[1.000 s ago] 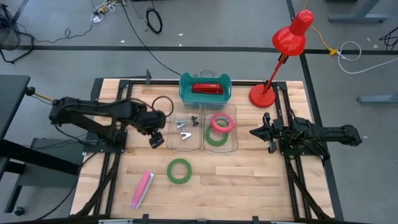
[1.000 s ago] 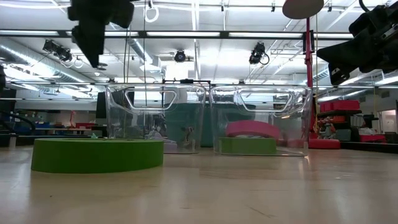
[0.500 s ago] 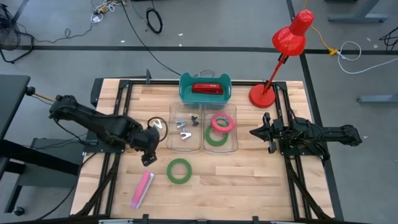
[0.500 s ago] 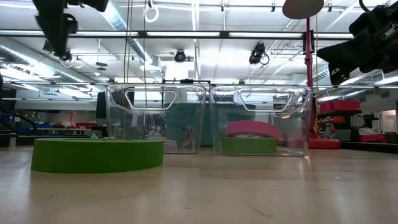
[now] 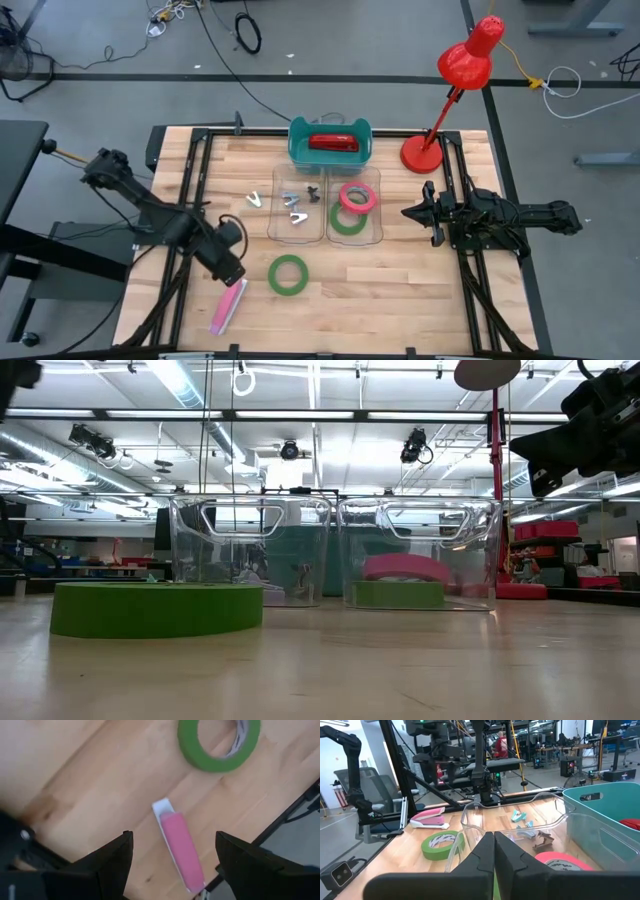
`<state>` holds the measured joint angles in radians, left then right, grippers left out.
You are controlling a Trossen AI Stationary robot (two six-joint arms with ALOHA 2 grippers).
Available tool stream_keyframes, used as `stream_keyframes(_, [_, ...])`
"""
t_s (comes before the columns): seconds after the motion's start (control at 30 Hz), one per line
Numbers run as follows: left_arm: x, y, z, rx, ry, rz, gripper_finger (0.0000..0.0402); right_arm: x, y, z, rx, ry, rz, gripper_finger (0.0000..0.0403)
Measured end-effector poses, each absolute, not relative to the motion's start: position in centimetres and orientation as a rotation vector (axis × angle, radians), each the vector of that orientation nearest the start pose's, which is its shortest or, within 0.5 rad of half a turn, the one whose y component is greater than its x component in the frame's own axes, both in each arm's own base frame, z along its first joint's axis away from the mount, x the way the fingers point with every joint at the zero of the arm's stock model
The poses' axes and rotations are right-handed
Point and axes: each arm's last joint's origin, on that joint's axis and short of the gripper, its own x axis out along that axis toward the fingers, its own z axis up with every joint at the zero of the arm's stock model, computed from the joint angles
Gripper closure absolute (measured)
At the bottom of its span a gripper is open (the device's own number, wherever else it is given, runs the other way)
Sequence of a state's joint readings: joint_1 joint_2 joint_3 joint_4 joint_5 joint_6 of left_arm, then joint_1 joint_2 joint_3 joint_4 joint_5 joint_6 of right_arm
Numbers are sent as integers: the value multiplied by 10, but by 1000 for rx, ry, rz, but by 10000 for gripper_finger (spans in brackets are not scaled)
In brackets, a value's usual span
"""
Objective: Pick and place Stapler, Stapler remover, tape
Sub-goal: Put the pink stapler into the blue bin
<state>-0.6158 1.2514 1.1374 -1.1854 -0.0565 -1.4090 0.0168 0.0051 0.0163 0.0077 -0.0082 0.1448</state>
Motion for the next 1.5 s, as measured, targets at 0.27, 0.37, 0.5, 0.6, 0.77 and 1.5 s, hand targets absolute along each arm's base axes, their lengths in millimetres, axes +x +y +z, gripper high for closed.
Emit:
stream_keyframes(0.27, [173,-151,278,-805,1351,507,116,97,2,169,145,-17,27,396])
stream_keyframes(0.37, [179,-163,267,-817,1360,530,116,97,2,169,145,-17,26,396])
stream_keyframes(0.5, [191,-178,251,-836,1352,542,116,97,2,169,145,-17,26,396])
stream_keyframes(0.6, [199,-185,241,-847,1351,559,116,97,2,169,145,-17,27,396])
stream_keyframes(0.77, [203,-188,231,-820,1368,589,116,97,2,169,145,-17,27,396])
stream_keyframes(1.5, [191,-187,207,-839,1348,693,116,97,2,169,145,-17,26,396])
